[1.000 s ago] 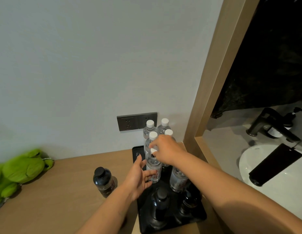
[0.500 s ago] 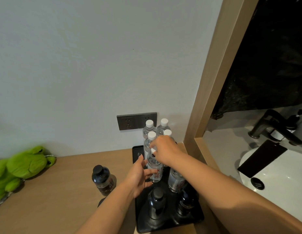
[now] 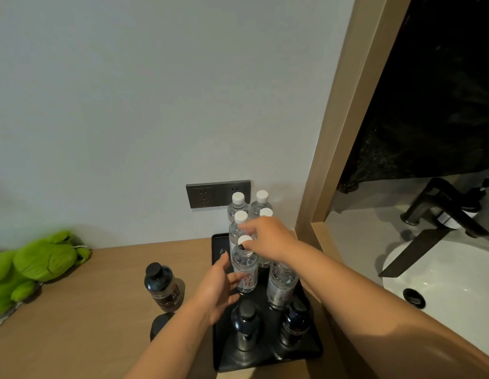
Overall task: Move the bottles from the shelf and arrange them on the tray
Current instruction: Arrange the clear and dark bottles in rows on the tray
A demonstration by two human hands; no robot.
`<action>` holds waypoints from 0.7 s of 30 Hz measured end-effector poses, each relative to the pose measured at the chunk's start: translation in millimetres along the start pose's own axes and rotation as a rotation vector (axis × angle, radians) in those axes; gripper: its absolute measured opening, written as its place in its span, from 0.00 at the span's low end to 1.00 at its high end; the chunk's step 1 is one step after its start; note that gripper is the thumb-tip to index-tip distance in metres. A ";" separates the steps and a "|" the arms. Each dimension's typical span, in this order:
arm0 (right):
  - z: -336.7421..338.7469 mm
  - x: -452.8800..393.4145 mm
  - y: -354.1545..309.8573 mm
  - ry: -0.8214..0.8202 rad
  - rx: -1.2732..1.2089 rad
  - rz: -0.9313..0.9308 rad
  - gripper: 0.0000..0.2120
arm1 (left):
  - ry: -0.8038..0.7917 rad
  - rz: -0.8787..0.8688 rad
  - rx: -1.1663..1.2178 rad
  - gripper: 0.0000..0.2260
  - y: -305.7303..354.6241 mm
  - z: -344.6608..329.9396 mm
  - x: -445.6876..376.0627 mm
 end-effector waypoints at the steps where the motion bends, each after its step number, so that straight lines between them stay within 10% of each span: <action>1: 6.4 5.1 4.3 0.023 -0.107 -0.011 0.21 | 0.011 -0.019 0.022 0.23 -1.1 -0.1 5.7; 10: 20.3 52.6 65.9 -0.129 0.008 -0.061 0.21 | 0.357 -0.243 0.066 0.15 -16.3 -2.3 28.6; 21: 20.2 38.9 77.8 0.060 -0.034 0.009 0.12 | 0.405 -0.452 -0.236 0.13 -14.1 -43.9 43.5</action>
Point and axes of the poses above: each hand's wrist, its own x-axis away from the middle knuckle, its own z-axis out of the back of the hand, y = z × x, the point moved 1 cm from there along -x, towards the middle knuckle, and after that the axes turned 8 degrees about -x, right-handed, at the moved point
